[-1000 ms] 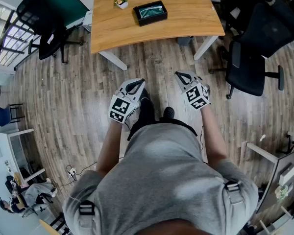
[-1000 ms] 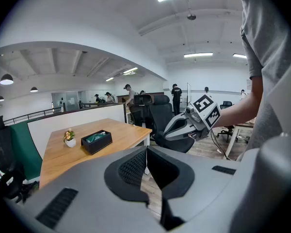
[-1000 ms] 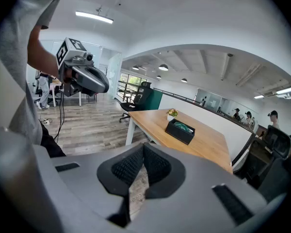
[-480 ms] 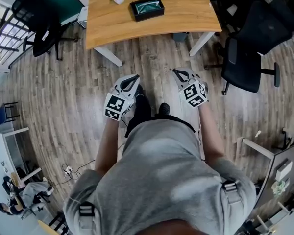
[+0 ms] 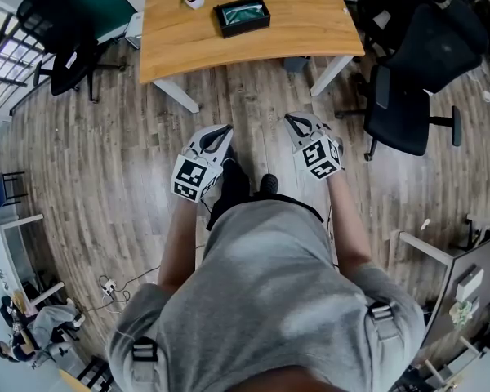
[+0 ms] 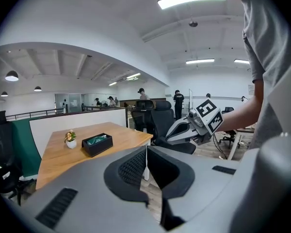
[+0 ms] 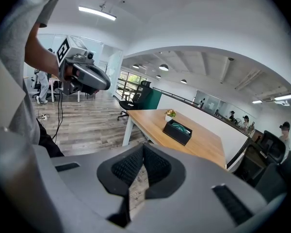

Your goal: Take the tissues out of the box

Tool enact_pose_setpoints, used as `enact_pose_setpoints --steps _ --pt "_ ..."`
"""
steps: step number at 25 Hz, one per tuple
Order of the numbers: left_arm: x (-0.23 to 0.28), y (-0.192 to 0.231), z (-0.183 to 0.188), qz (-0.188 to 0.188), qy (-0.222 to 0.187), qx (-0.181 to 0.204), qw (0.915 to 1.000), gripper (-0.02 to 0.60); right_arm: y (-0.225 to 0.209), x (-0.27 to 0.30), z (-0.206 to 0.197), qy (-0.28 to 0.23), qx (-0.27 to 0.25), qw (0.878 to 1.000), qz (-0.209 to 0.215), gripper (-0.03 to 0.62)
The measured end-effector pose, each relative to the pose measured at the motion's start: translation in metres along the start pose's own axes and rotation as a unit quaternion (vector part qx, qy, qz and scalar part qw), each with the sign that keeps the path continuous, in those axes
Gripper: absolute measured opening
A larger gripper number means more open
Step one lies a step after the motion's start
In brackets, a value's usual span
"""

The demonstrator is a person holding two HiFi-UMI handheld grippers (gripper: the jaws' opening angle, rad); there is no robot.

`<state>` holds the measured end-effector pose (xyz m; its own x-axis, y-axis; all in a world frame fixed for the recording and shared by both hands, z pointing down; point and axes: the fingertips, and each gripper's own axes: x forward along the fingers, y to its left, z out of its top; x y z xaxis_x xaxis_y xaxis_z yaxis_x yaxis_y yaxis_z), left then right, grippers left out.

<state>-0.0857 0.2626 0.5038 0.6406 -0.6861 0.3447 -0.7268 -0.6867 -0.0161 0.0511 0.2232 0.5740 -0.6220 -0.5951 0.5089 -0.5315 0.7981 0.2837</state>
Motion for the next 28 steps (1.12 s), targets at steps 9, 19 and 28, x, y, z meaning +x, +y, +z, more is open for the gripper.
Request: enact_pose_setpoints --steps 9,19,28 --pt "0.005 -0.008 -0.002 -0.008 0.005 -0.004 0.9999 0.025 -0.004 -0.001 0.006 -0.008 -0.008 1.0 -0.001 0.008" --pt "0.011 -0.008 0.0 -0.003 0.005 -0.014 0.9999 0.106 -0.007 -0.004 0.002 -0.02 0.004 1.0 0.009 0.059" --pt "0.019 -0.012 -0.001 -0.002 0.013 -0.014 0.9998 0.174 -0.026 -0.011 0.007 -0.043 0.024 0.999 -0.02 0.2"
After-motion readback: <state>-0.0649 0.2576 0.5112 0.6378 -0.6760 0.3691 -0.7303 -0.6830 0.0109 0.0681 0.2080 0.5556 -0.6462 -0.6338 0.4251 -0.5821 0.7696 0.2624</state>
